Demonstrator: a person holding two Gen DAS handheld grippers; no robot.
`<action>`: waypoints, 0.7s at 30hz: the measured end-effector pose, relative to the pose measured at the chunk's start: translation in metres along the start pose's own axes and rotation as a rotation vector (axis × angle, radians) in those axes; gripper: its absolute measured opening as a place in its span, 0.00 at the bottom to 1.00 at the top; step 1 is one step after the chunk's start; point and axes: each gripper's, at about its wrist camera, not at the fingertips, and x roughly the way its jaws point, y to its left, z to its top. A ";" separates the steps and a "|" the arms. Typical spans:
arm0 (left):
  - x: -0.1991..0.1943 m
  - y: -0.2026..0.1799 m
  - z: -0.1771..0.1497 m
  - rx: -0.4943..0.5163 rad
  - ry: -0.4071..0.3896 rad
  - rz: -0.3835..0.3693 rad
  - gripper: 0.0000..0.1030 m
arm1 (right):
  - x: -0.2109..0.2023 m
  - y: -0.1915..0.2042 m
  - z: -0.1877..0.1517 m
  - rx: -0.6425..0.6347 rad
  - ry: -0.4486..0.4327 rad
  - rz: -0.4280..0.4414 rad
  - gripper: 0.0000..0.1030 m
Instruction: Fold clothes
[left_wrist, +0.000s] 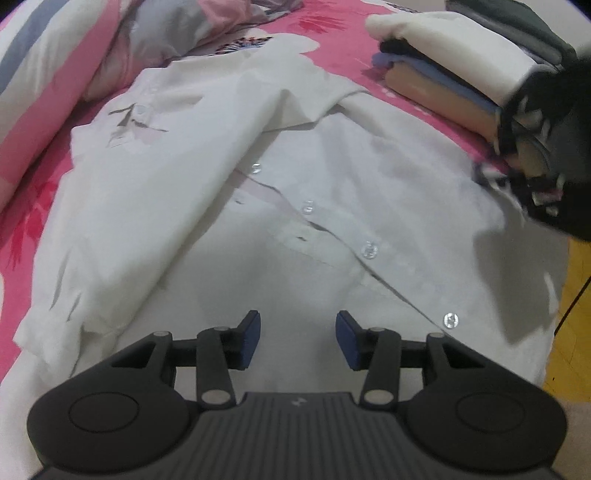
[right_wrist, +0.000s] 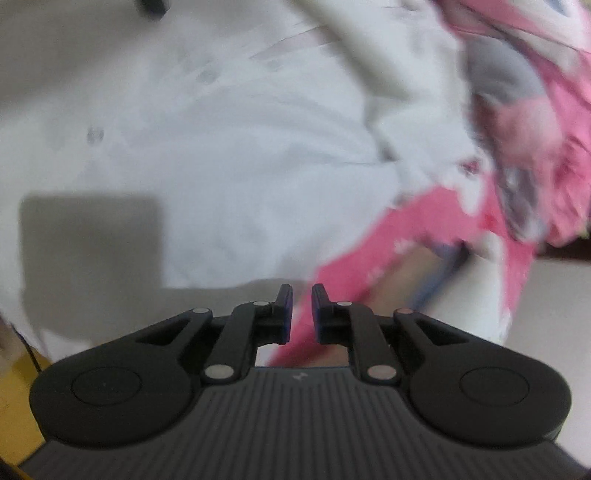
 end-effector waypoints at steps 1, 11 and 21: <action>0.000 -0.001 0.001 -0.002 -0.003 0.001 0.45 | 0.014 0.011 -0.006 -0.059 0.059 0.021 0.09; 0.002 -0.004 0.012 -0.050 -0.039 0.017 0.45 | -0.025 -0.029 0.013 -0.093 -0.029 -0.041 0.11; 0.016 0.001 0.054 -0.121 -0.138 0.180 0.47 | 0.025 -0.107 0.062 -0.047 -0.250 -0.097 0.42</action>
